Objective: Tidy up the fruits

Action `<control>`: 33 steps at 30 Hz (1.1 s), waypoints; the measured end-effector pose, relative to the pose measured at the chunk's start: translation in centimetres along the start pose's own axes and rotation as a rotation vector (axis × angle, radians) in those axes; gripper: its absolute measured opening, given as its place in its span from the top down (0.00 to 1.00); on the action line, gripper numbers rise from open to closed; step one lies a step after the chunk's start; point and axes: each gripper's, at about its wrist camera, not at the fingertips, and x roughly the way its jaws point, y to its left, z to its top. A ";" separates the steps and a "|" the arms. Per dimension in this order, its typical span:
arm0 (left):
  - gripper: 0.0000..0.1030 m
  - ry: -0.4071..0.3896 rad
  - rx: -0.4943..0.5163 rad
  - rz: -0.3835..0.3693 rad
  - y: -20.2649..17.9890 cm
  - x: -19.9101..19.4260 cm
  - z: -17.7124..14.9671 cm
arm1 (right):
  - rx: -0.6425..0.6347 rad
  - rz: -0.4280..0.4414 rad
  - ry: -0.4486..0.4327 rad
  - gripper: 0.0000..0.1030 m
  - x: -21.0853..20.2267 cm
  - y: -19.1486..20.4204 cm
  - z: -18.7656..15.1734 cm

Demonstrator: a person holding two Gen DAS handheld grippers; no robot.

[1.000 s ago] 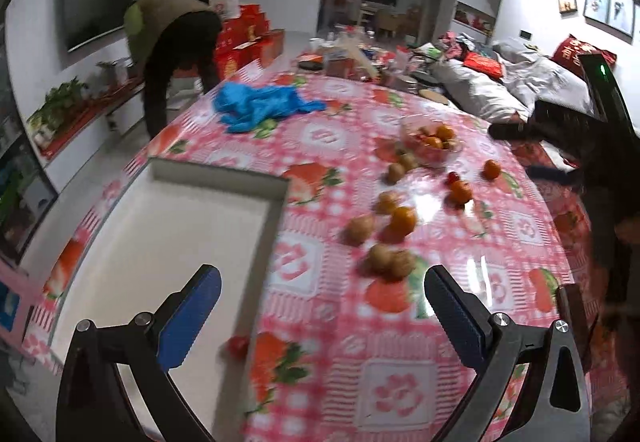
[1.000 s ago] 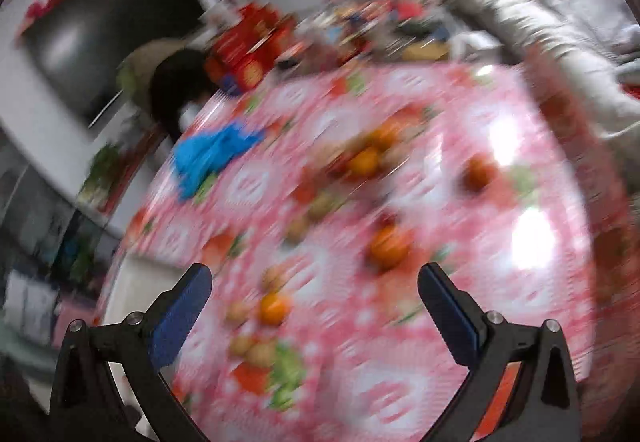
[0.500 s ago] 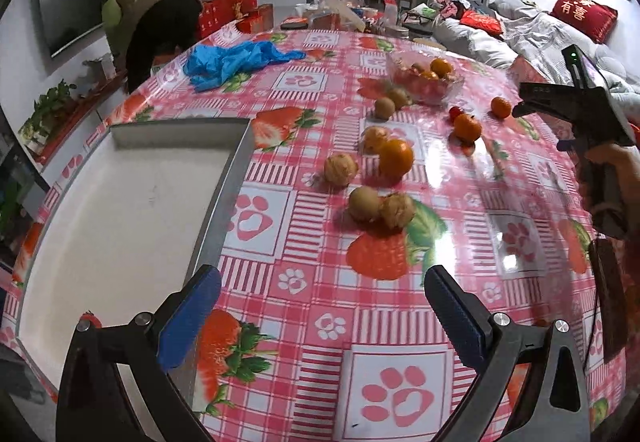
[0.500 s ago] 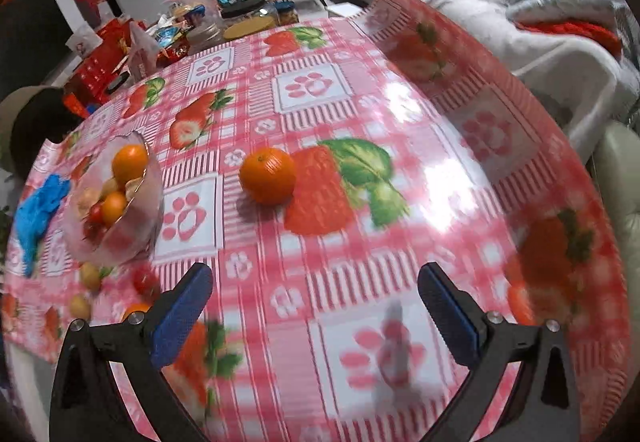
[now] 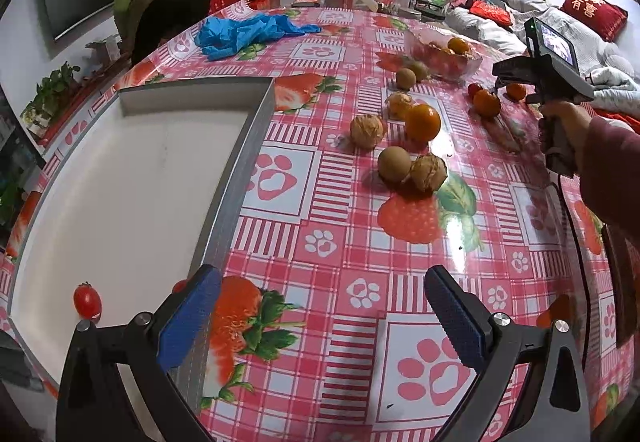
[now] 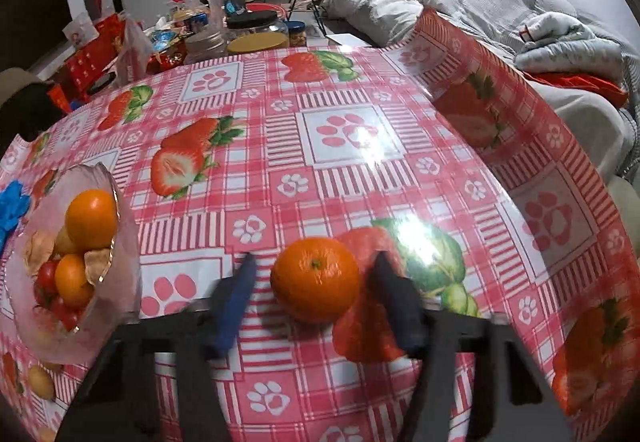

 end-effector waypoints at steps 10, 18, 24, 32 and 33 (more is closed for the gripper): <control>0.01 -0.032 0.022 -0.014 -1.5 -0.2 1.8 | -0.013 0.191 0.014 0.58 -6.2 -2.3 -3.6; 0.01 -0.039 0.011 -0.032 -3.3 1.6 3.7 | -0.127 0.352 0.106 0.58 -12.7 -1.9 -11.5; 0.01 -0.033 0.045 -0.004 -4.5 2.4 3.6 | -0.233 0.309 0.091 0.58 -14.6 -1.3 -18.5; 0.01 -0.046 0.026 0.003 -4.2 1.6 4.4 | -0.291 0.255 0.024 0.21 -14.8 -1.2 -20.9; 0.01 -0.045 0.025 -0.001 -4.2 1.6 4.6 | -0.291 0.261 0.016 0.20 -14.8 -1.3 -21.0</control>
